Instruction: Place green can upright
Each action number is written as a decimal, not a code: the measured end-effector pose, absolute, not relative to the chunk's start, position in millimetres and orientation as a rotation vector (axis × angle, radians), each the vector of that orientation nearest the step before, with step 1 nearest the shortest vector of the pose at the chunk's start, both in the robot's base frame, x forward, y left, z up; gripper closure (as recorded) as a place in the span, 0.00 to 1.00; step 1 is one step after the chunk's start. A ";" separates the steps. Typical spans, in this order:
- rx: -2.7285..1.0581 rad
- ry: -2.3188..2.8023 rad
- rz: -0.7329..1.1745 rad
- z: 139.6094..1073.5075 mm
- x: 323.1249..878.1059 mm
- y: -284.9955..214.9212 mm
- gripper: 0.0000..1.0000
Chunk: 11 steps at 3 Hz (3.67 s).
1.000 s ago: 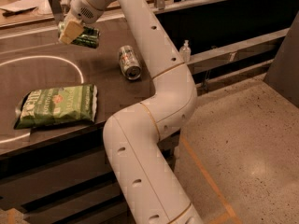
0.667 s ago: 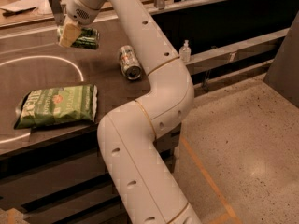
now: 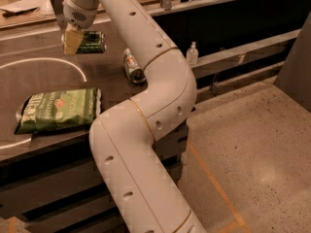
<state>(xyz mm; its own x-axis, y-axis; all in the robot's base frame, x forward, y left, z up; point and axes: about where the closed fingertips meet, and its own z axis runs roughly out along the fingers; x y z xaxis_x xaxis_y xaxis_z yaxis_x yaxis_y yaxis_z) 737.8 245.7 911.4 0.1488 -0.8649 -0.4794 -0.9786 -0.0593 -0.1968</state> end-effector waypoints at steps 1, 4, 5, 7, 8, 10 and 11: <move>-1.992 1.798 0.277 906.5 736.1 243.2 1.00; -2.091 1.896 0.170 893.1 726.5 233.4 1.00; -2.116 1.909 0.144 890.5 724.7 232.4 1.00; -2.160 2.006 -0.124 888.5 732.3 215.9 1.00; -2.157 2.061 -0.247 891.9 736.2 198.3 1.00; -2.037 2.067 -0.048 931.0 720.0 156.3 1.00; -1.967 1.988 0.105 953.1 707.6 141.9 1.00</move>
Offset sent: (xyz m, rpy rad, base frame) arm -0.0153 -0.0276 -0.0061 -0.2290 0.0750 -0.0199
